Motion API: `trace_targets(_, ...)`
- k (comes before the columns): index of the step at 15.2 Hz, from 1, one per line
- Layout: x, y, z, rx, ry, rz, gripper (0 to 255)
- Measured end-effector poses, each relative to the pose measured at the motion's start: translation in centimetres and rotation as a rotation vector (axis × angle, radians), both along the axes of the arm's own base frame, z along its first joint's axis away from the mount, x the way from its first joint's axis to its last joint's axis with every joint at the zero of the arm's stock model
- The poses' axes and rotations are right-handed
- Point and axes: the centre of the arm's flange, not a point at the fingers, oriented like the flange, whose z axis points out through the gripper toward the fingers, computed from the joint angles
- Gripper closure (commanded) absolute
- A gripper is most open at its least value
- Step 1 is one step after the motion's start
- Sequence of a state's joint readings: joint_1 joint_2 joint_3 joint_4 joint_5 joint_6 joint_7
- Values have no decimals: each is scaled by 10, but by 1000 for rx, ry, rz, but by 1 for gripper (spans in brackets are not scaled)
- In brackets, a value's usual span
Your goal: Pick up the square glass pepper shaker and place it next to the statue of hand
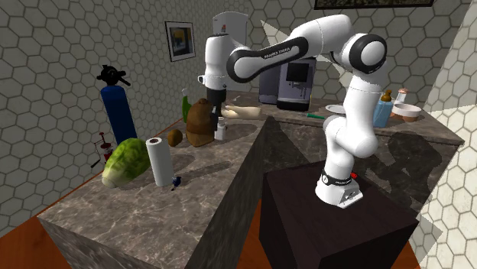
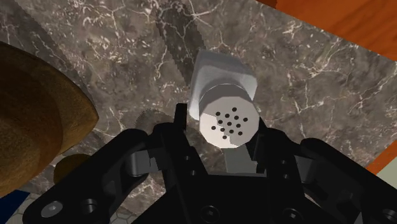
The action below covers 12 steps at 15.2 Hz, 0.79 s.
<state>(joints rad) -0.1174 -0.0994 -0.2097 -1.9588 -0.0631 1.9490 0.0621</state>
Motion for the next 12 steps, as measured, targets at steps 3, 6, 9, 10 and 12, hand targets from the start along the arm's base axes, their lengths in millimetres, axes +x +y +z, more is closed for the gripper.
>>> trace_targets(3,-1,1,16,0,0,0,255)
trace_targets(6,-16,-19,22,0,1,-1,255)
trace_targets(9,-39,-51,20,0,1,-1,255)
trace_targets(10,-46,-63,21,0,1,-2,255)
trace_targets(12,-62,-86,18,0,0,-1,255)
